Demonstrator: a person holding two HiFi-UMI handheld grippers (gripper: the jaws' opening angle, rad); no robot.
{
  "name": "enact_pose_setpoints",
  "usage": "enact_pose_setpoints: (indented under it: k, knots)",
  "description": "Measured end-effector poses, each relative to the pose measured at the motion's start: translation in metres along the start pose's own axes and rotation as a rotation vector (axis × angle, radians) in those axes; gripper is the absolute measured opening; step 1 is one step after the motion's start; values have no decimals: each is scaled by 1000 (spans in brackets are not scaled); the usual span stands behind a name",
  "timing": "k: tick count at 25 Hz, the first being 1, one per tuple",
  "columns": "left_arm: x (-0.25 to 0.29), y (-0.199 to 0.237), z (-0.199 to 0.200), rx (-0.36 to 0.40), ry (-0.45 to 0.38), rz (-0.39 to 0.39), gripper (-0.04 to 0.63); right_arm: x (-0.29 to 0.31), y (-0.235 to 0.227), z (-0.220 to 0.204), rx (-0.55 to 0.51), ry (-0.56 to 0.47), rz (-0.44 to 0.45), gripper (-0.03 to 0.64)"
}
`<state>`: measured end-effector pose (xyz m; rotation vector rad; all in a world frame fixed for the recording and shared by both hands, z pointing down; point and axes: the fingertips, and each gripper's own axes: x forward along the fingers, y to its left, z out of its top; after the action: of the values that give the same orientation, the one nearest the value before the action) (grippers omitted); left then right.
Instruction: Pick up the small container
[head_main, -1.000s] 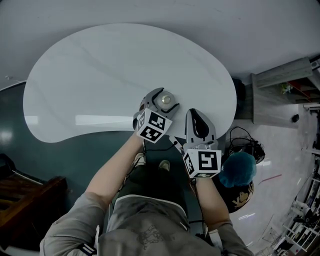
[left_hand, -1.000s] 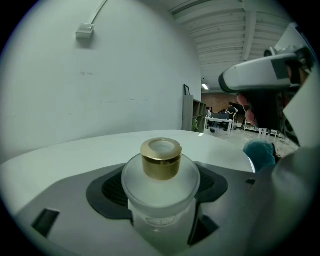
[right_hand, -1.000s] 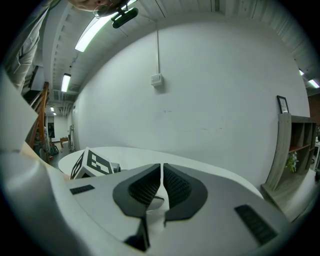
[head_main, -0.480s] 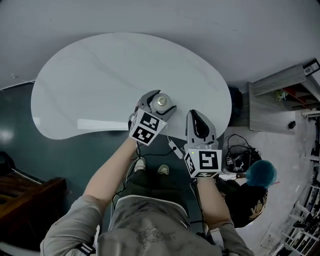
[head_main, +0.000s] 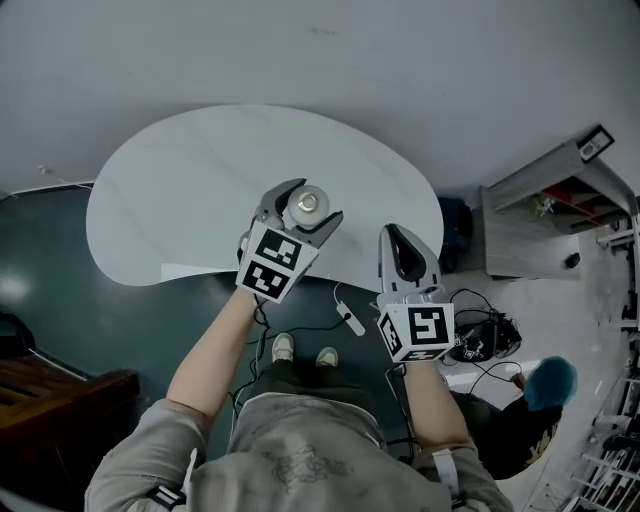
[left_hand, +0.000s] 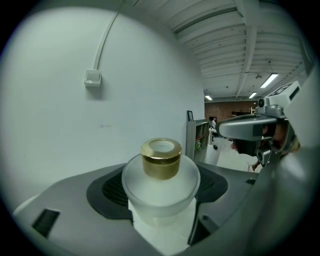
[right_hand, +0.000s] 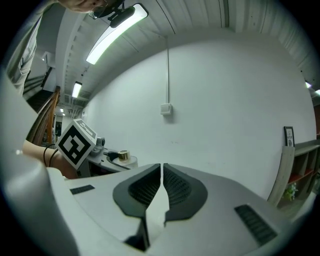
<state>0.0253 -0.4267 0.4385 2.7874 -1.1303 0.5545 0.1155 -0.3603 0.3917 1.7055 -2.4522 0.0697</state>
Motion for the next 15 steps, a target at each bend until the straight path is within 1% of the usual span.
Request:
enact_pose_setpoints:
  k: [4, 8, 13, 15]
  knots:
    - [-30, -6, 31, -8, -27, -14, 345, -20, 3, 36, -22, -26, 17, 37]
    - [-59, -18, 52, 11, -49, -12, 345, -44, 10, 63, -32, -51, 34, 37]
    - [-97, -38, 64, 20, -76, -13, 345, -76, 24, 80, -35, -69, 53, 37]
    - [-110, -45, 69, 38, -86, -10, 345, -86, 30, 83, -43, -75, 66, 37]
